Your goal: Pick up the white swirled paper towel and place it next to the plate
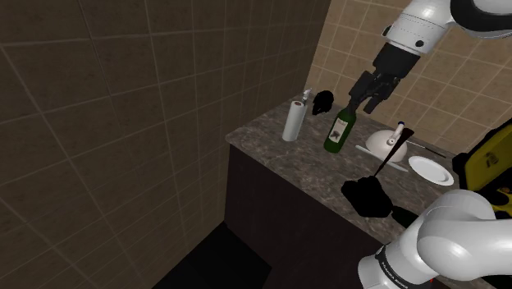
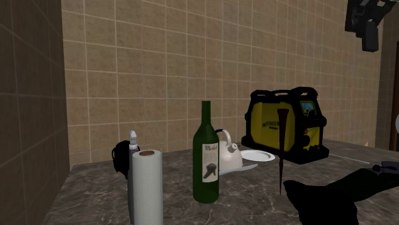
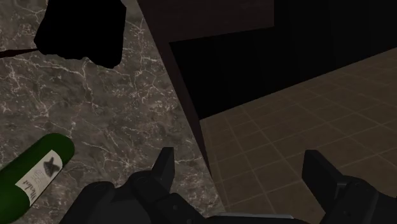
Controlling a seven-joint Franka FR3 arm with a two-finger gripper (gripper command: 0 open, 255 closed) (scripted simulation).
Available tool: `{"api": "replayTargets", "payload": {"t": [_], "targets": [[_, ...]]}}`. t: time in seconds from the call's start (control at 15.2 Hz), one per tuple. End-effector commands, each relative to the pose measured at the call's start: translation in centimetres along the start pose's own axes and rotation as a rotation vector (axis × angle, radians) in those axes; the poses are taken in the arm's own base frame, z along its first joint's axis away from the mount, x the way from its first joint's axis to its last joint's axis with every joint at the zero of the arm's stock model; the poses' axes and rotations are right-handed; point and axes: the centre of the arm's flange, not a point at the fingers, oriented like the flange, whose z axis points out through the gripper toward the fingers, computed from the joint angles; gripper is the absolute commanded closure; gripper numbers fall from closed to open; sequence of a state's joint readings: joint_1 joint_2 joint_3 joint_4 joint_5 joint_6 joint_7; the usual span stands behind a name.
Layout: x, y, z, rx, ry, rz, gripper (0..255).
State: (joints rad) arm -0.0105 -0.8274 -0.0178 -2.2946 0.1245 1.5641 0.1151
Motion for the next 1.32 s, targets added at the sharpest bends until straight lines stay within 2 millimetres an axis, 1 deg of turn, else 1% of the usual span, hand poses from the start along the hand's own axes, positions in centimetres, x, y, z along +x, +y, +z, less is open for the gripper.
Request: {"api": "replayTargets", "payload": {"t": [0.0, 0.59, 1.25], "targets": [[0.0, 0.0, 0.0, 0.0, 0.0, 0.0, 0], [9.6, 4.2, 5.2, -0.053, -0.006, 0.013, 0], [20.1, 9.2, 10.7, -0.111, -0.012, 0.028, 0]]}}
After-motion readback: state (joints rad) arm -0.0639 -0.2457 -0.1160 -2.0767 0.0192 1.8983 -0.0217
